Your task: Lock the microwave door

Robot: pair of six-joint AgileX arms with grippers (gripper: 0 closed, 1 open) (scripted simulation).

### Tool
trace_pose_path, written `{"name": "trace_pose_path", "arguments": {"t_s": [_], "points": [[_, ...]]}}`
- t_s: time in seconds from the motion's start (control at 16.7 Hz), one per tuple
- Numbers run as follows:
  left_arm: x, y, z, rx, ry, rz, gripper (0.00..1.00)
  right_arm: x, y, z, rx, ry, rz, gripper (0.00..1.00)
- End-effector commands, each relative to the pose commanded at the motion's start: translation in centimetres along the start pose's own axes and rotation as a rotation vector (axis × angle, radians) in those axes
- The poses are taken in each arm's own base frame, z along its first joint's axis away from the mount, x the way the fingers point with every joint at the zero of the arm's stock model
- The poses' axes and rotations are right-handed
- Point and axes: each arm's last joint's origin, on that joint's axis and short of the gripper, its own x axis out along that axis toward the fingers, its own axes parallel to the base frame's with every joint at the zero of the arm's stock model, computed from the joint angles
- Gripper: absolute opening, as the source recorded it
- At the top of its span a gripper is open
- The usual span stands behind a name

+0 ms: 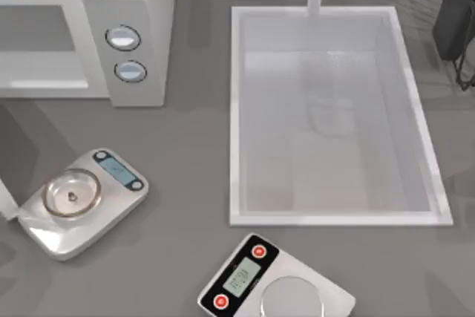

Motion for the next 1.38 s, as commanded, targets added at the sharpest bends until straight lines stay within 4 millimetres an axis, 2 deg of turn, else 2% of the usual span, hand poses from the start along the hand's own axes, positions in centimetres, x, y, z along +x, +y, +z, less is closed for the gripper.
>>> {"name": "trace_pose_path", "arguments": {"t_s": [0.18,0.3,0.54,0.84,1.2,1.38], "points": [[0.0,0.0,0.3,0.008,-0.008,-0.001,0.00,0.0,0.0,0.0,0.000,0.000,0.000,1.00],[0.0,-1.0,0.8,0.016,-0.012,0.003,0.00,0.0,0.0,0.0,0.000,0.000,0.000,1.00],[0.0,-4.9,1.4,0.026,-0.017,0.005,0.00,0.0,0.0,0.0,0.000,0.000,0.000,1.00],[0.0,-9.4,0.5,0.010,-0.008,-0.001,0.00,0.0,0.0,0.0,0.000,0.000,0.000,1.00],[0.0,-9.9,0.3,0.003,-0.005,-0.003,0.00,0.0,0.0,0.0,0.000,0.000,0.000,1.00],[0.3,-11.2,0.5,-0.002,0.007,0.000,0.00,0.0,0.0,0.0,0.000,0.000,0.000,1.00]]}}
